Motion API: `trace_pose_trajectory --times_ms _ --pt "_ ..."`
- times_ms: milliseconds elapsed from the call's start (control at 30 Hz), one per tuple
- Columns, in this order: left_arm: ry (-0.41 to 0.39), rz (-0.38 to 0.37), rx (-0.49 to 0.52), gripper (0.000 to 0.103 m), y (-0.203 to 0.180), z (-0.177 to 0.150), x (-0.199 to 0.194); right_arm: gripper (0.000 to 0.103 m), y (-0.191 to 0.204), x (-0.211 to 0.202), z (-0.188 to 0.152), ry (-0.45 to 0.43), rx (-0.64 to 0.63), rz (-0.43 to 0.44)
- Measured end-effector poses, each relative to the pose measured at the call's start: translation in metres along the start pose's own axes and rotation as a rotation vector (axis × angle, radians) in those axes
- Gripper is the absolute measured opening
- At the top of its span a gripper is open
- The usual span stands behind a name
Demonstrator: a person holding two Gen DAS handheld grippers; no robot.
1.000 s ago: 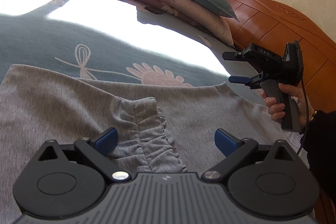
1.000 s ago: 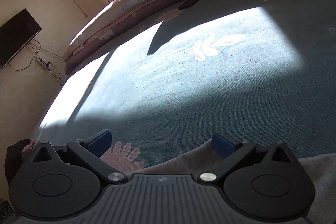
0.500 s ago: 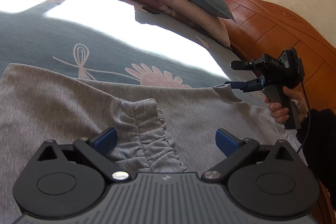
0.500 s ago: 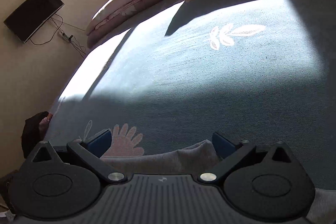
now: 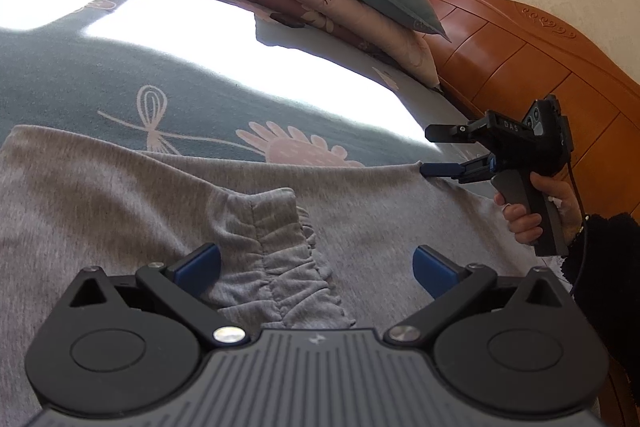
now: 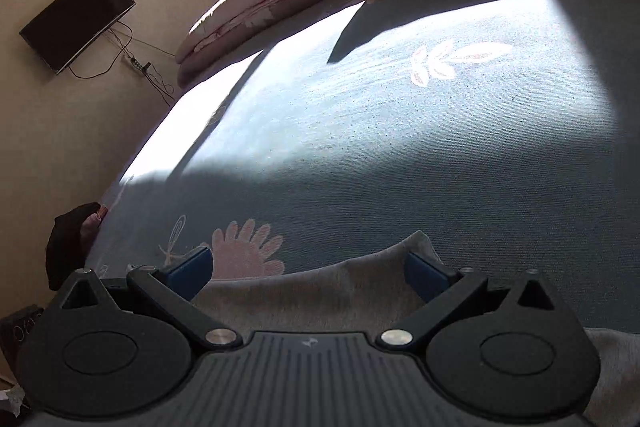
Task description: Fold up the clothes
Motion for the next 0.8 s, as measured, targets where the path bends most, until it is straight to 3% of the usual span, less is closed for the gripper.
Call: trace_pose_trajectory --times_ms 133,233,400,600,800 --pt "0.001 0.014 0.013 0.102 -0.002 0.0 0.0 0.103 -0.003 0.011 0.011 -0.079 0.056 -0.038" --pt "0.001 0.022 0.017 0.102 -0.003 0.0 -0.003 0.103 0.014 0.007 0.013 -0.088 0.049 -0.049" --pt "-0.011 0.011 -0.026 0.102 0.001 0.004 -0.011 0.103 0.065 -0.001 -0.01 -0.037 -0.007 0.045" --pt "-0.018 0.022 -0.028 0.102 0.002 0.006 -0.013 0.103 0.073 0.01 -0.037 0.013 0.018 -0.01" --pt "-0.011 0.049 -0.016 0.102 0.0 0.006 -0.012 0.103 0.084 -0.04 -0.045 -0.051 0.047 -0.023"
Point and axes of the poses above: each gripper's, at about its wrist camera, not at the fingertips, and x roughly the way its jaws point, y to its left, z to its top, the point moved 10 cm from there along x, roughly the way its jaws point, and after that the axes turned 2 degrees about z, right-handed, at the moved point
